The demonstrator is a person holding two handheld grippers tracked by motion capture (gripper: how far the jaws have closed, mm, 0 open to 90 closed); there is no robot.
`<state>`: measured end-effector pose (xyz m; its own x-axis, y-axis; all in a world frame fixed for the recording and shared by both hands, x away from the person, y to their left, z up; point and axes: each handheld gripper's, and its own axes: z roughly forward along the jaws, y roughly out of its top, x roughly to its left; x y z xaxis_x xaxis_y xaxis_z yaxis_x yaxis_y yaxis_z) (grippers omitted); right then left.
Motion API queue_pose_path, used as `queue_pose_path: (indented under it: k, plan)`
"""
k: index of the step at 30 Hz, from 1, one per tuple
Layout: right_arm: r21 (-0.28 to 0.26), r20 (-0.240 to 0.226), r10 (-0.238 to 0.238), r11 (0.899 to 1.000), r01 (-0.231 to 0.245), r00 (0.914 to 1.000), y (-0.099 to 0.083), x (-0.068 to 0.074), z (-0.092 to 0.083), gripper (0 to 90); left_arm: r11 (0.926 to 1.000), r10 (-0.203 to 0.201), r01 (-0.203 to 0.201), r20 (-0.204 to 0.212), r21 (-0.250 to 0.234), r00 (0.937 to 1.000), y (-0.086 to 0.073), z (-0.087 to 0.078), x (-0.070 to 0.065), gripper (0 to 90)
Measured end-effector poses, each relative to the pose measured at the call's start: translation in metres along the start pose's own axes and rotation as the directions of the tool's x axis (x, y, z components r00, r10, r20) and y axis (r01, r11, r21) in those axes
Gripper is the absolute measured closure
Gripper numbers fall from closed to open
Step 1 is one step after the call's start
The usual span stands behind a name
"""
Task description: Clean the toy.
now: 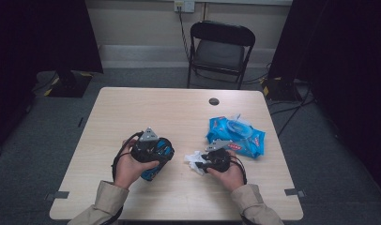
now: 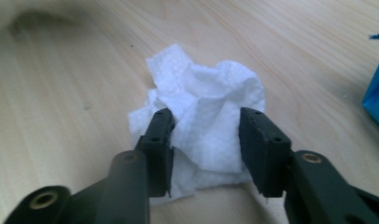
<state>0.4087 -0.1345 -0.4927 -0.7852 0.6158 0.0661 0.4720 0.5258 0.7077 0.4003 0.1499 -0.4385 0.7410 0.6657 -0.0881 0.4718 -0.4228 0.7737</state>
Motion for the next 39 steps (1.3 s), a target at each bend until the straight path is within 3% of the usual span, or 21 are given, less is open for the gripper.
queue_pose_path:
  k: [5,12,17,23,30,34,39]
  plan:
    - [0.006,0.015,0.010,1.000,-0.010,0.9998,0.001,-0.005,0.001,74.9,1.0000,-0.001,0.001,0.005,-0.004,1.0000,0.000,0.000,-0.002,25.6]
    - [0.023,0.011,0.032,0.999,-0.033,0.9994,0.008,-0.007,0.000,83.3,0.9998,0.011,-0.011,0.028,-0.014,0.9996,0.003,0.001,-0.008,25.5]
    - [-0.105,-0.056,0.107,0.988,-0.112,0.9927,0.030,-0.011,-0.016,83.7,0.9993,0.029,-0.027,0.044,-0.026,0.9986,0.007,0.001,-0.013,25.5]
    - [-0.194,-0.116,0.108,0.972,-0.129,0.9873,0.073,-0.006,-0.026,83.8,0.9986,0.043,-0.040,0.075,-0.033,0.9962,0.010,0.005,-0.018,25.6]
    - [-0.192,-0.156,0.068,0.977,-0.098,0.9854,0.101,0.009,-0.016,83.9,0.9984,0.048,-0.045,0.093,-0.034,0.9945,0.009,0.007,-0.020,25.5]
    - [-0.172,-0.189,0.057,0.981,-0.090,0.9804,0.104,0.017,-0.007,83.9,0.9990,0.035,-0.032,0.091,-0.031,0.9953,0.008,0.005,-0.018,25.5]
    - [-0.158,-0.206,0.069,0.982,-0.103,0.9761,0.102,0.018,-0.003,84.1,0.9990,0.042,-0.040,0.088,-0.017,0.9952,0.006,0.006,-0.017,25.5]
